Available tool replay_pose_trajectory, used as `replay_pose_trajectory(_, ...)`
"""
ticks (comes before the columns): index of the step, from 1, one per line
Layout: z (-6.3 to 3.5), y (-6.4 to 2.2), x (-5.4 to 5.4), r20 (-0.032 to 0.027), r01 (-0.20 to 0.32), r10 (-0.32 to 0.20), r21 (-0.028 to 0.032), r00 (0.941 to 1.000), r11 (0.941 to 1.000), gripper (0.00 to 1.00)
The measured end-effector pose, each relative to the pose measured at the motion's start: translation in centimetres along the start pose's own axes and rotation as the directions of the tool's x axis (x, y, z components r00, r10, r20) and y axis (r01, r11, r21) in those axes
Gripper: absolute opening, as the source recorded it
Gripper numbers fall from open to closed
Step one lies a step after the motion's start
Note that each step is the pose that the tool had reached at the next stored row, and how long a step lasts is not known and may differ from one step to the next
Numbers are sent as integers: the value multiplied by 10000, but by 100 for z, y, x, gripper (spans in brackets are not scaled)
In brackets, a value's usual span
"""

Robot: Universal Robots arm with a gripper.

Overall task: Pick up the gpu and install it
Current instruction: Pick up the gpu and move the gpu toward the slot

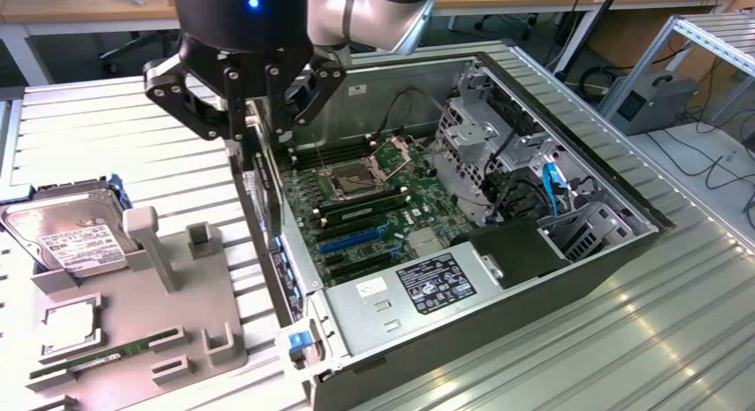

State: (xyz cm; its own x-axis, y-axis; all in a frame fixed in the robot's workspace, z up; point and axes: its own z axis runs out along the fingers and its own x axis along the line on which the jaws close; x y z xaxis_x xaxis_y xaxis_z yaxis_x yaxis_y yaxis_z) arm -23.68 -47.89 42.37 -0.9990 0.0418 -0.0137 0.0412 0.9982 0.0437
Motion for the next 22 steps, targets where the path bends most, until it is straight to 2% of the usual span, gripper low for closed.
replay_pose_trajectory(1,2,5,-108,0,-2,2,-4,10000,10000,27)
replay_pose_trajectory(8,5,14,-349,-1,-1,1,-11,10000,10000,27)
replay_pose_trajectory(11,9,24,-575,0,-1,1,-19,10000,10000,27)
replay_pose_trajectory(18,14,35,-845,-1,-1,1,-32,10000,10000,27)
replay_pose_trajectory(22,17,45,-1082,-2,-2,2,-40,10000,10000,27)
